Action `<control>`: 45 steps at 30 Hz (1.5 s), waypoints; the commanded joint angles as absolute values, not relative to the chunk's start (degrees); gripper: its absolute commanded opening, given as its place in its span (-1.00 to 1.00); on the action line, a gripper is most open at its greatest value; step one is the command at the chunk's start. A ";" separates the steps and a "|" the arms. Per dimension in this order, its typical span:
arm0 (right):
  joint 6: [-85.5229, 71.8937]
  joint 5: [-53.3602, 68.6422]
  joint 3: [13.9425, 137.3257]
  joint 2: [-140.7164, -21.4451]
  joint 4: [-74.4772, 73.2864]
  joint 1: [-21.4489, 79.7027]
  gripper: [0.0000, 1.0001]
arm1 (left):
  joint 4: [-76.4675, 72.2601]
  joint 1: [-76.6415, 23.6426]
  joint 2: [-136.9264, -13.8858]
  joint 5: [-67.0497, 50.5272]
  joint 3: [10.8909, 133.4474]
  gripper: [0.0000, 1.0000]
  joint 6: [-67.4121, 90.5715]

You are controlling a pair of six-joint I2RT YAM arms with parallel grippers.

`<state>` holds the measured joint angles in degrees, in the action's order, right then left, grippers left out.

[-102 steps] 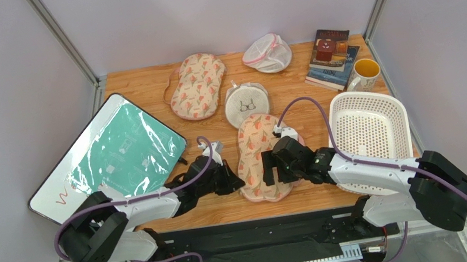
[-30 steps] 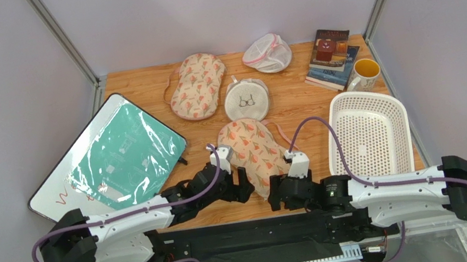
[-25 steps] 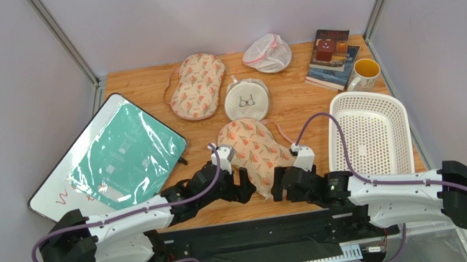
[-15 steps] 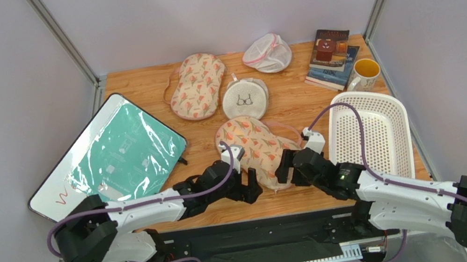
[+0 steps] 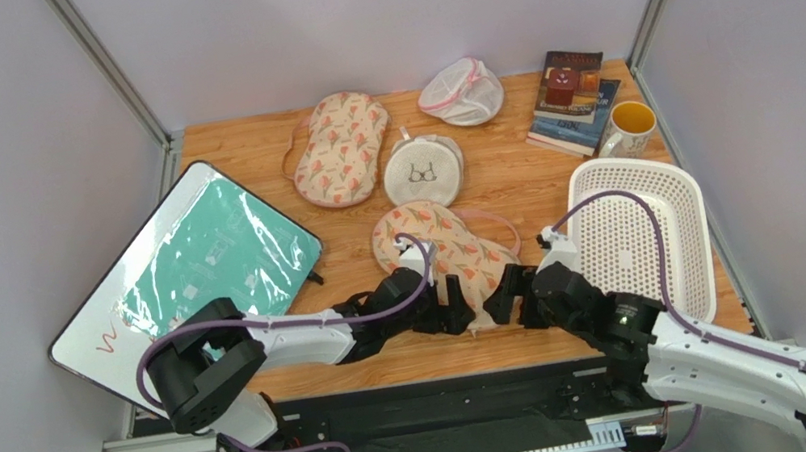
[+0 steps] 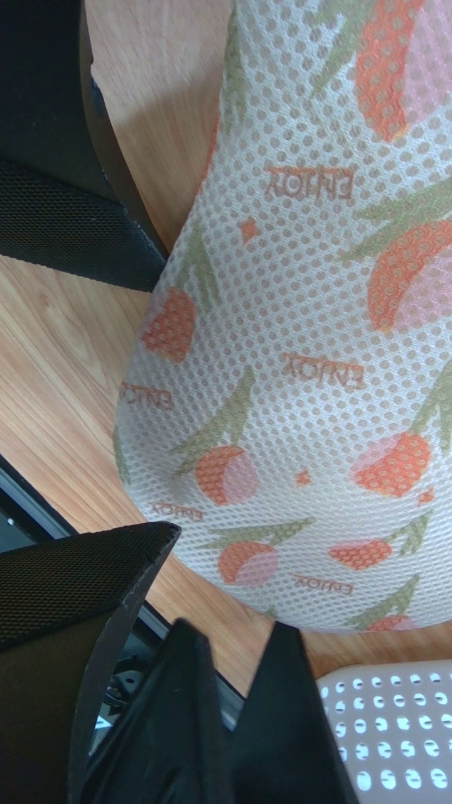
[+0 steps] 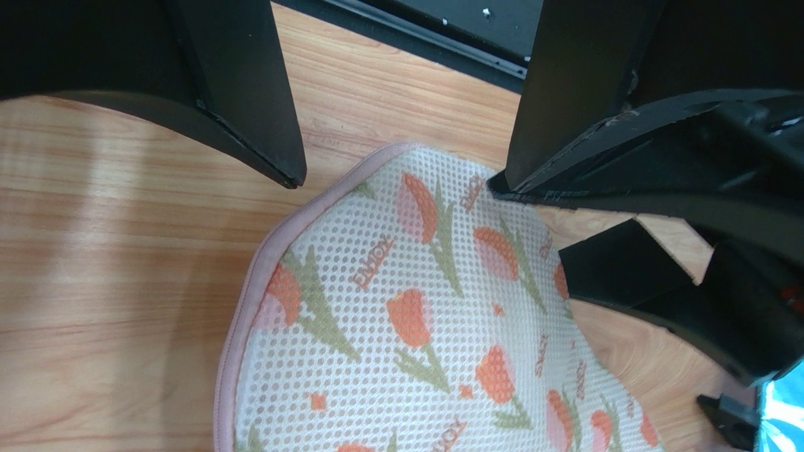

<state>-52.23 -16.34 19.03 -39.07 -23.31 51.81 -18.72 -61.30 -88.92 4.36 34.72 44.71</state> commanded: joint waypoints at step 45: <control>-65.30 -47.63 24.17 -68.38 -11.60 75.06 0.01 | -13.89 -61.00 -94.83 6.86 44.30 0.34 51.94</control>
